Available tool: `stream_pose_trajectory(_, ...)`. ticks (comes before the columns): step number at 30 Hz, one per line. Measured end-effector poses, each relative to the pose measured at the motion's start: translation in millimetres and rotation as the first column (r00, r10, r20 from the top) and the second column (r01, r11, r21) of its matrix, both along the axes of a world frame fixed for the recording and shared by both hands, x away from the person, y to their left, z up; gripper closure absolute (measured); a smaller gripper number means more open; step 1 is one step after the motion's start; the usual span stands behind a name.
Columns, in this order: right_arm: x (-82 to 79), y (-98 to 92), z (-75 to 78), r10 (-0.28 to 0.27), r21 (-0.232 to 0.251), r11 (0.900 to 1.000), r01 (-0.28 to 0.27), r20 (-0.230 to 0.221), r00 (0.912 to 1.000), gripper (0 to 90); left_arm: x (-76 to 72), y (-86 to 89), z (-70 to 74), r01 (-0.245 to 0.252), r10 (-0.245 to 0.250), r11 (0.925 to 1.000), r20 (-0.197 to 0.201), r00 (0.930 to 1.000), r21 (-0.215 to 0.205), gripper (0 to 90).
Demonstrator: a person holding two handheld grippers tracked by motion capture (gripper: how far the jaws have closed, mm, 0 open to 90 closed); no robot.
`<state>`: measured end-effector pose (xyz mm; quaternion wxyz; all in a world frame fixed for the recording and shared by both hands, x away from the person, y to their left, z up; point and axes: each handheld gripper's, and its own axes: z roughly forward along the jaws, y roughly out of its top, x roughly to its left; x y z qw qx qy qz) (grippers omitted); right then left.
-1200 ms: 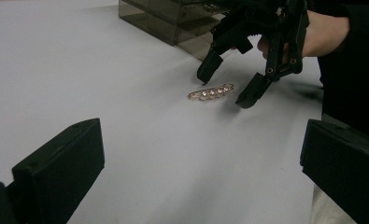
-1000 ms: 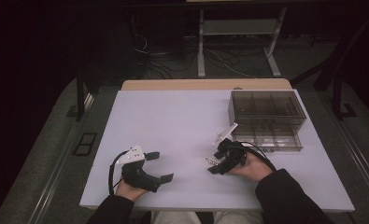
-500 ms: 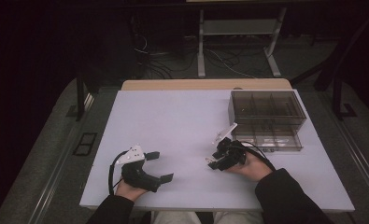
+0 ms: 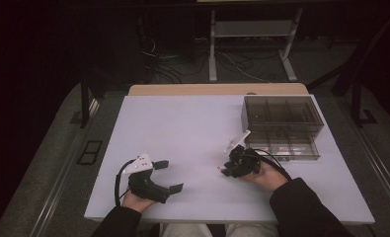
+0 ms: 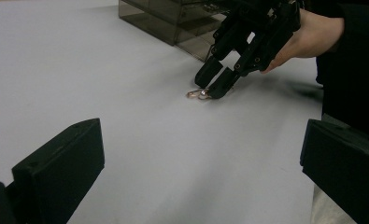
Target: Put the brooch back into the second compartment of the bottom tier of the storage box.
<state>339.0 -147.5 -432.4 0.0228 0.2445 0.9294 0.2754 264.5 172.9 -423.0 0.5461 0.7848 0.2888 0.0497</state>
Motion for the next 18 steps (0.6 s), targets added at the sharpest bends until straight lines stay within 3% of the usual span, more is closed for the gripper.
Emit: stream_pose_trajectory(18, 2.7, 1.5, 1.3, 0.013, -0.021, 1.0, -0.013, -0.016, 0.9998, 77.5, 0.0, 0.0, 0.0, 0.0, 0.0, 1.0, 0.0, 1.0, 0.0, 0.0)
